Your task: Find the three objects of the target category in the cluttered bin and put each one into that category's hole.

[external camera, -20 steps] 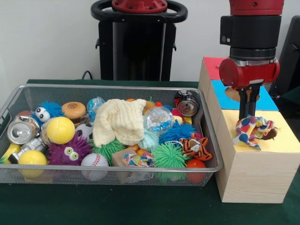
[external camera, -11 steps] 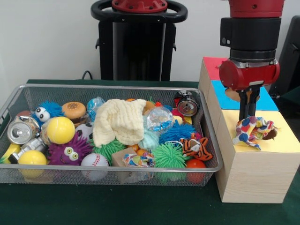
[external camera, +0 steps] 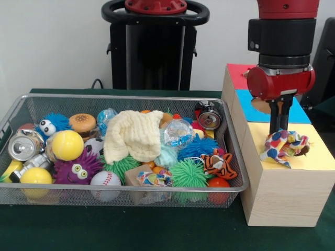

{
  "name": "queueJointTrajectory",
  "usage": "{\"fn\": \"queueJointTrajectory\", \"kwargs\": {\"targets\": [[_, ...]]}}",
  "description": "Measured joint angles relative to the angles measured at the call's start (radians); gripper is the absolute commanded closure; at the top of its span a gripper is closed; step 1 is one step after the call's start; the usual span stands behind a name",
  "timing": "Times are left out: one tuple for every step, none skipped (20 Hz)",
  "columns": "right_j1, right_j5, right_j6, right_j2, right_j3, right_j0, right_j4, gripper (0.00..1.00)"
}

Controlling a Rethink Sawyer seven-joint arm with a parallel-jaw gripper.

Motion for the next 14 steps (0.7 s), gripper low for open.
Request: {"fn": "queueJointTrajectory", "kwargs": {"targets": [[0.0, 0.0, 0.0, 0.0, 0.0, 0.0, 0.001, 1.0], [0.002, 0.0, 0.0, 0.0, 0.0, 0.0, 0.005, 1.0], [0.002, 0.0, 0.0, 0.0, 0.0, 0.0, 0.006, 1.0], [0.003, 0.0, 0.0, 0.0, 0.0, 0.0, 0.007, 1.0], [0.006, 0.0, 0.0, 0.0, 0.0, 0.001, 0.01, 1.0], [0.007, 0.0, 0.0, 0.0, 0.0, 0.001, 0.01, 1.0], [0.009, 0.0, 0.0, 0.0, -0.001, 0.001, 0.011, 1.0], [0.012, 0.0, 0.0, 0.0, -0.001, 0.001, 0.012, 1.0], [0.015, 0.0, 0.0, 0.0, -0.001, 0.002, 0.012, 1.0], [0.017, 0.0, 0.0, 0.0, -0.001, 0.002, 0.012, 1.0], [0.02, 0.0, 0.0, 0.0, -0.002, 0.002, 0.012, 1.0], [0.023, 0.0, 0.0, 0.0, -0.002, 0.002, 0.012, 1.0], [0.024, 0.0, 0.0, 0.0, -0.002, 0.002, 0.012, 1.0], [0.026, 0.0, 0.0, 0.0, -0.002, 0.002, 0.012, 1.0]]}}
